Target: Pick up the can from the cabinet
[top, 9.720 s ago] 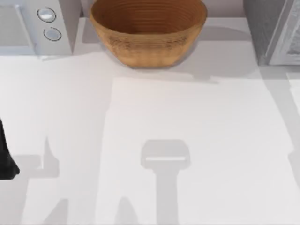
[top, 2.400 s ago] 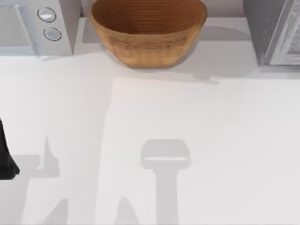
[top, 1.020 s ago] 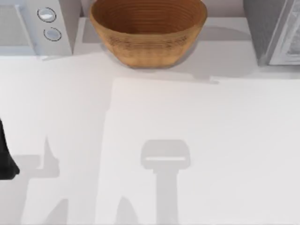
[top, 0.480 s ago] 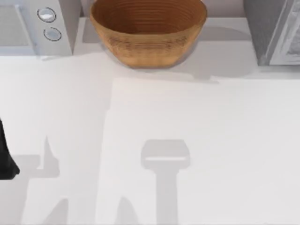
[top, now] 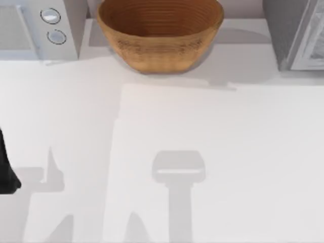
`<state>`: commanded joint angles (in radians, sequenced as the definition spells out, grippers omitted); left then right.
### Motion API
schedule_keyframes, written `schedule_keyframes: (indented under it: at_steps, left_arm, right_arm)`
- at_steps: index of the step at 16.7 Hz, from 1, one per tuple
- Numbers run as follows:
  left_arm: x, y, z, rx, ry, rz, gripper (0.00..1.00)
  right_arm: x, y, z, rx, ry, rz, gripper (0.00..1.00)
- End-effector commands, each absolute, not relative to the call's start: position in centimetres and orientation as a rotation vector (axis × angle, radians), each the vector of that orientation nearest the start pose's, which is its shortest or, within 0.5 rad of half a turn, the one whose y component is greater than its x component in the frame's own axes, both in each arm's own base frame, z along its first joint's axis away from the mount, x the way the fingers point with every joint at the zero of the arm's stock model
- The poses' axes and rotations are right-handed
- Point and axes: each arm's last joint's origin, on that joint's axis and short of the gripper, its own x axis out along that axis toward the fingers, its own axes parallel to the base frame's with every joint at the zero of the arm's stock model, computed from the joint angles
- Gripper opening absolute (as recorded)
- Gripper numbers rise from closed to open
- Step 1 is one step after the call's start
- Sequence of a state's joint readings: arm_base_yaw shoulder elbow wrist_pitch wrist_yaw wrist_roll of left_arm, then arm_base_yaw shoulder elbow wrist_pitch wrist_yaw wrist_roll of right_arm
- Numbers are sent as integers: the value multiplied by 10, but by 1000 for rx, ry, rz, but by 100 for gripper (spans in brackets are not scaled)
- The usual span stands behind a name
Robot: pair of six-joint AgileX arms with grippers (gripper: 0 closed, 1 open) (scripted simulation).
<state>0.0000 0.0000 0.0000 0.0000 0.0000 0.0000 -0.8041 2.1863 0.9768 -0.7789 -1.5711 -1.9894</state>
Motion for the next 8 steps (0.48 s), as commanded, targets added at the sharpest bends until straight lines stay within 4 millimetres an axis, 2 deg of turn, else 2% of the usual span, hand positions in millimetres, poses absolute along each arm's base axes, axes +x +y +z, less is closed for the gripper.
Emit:
schedule_keyframes:
  at_steps: [8]
  left_arm:
    - [106,-1,160,0,0,0,100]
  right_arm:
    - [227,-189,45,0,-2,769,68]
